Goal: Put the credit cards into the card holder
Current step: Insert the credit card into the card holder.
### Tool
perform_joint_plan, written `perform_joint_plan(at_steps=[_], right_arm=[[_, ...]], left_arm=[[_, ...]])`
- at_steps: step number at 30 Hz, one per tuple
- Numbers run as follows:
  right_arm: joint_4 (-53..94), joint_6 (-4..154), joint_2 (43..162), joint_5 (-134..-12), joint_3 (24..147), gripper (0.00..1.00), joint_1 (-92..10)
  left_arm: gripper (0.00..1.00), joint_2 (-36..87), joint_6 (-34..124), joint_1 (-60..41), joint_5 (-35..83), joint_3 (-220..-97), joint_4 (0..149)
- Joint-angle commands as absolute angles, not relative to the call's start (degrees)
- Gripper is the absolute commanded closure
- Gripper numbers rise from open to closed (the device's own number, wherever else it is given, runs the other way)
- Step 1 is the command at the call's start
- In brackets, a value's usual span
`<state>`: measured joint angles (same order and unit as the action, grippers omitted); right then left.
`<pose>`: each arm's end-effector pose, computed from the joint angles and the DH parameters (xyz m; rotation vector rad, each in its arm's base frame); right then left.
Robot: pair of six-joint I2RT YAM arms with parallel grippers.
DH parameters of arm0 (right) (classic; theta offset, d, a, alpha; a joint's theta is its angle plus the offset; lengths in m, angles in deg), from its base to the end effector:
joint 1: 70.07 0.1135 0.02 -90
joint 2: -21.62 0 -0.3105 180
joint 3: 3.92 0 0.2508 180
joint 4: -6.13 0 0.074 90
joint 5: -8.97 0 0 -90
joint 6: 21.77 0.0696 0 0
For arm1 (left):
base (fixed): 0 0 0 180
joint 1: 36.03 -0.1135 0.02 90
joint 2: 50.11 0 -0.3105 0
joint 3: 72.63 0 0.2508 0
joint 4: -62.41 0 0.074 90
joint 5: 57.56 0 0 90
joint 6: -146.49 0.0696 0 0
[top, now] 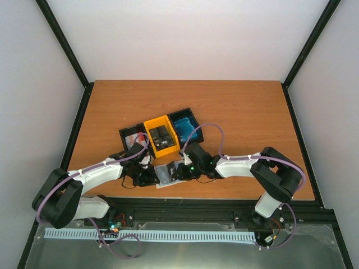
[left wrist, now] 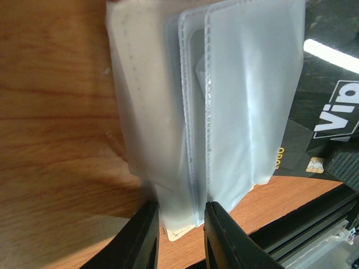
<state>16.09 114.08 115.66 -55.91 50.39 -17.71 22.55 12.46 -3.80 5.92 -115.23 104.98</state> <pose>0.1741 0.2741 0.1584 -0.3826 2.7466 1.1700 0.1401 -0.1251 0.1542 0.1994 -2.9720 0.8325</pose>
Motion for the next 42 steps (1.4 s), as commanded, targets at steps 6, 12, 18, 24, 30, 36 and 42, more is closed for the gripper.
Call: perform_joint_plan(at_steps=[6, 12, 18, 24, 30, 36, 42], right_arm=[[9.28, 118.62, 118.34, -51.94, 47.86, 0.96, -17.56], [3.98, 123.58, 120.87, -50.92, 46.87, 0.96, -16.66], [2.71, 124.12, 122.60, -50.04, 47.73, 0.95, -16.36], [9.44, 121.27, 121.27, -52.07, 50.19, 0.85, -16.28], [19.87, 119.60, 118.09, -57.14, 54.03, 0.59, -15.73], [32.94, 119.14, 118.33, -64.29, 59.43, 0.42, -14.41], [40.79, 118.34, 118.73, -70.72, 64.06, 0.37, -13.42]], left_arm=[[0.75, 23.09, 11.95, -3.24, 7.02, -115.83, 104.71], [0.74, 23.91, 11.99, -3.24, 6.66, -115.98, 104.20], [0.75, 24.49, 12.15, -3.24, 6.67, -116.18, 104.16], [0.74, 24.03, 11.88, -3.24, 6.97, -116.27, 104.53], [0.74, 22.65, 11.74, -3.24, 7.38, -116.93, 105.92], [0.70, 21.11, 11.07, -3.24, 8.72, -117.50, 106.32], [0.68, 19.93, 10.55, -3.26, 9.04, -118.06, 105.71]])
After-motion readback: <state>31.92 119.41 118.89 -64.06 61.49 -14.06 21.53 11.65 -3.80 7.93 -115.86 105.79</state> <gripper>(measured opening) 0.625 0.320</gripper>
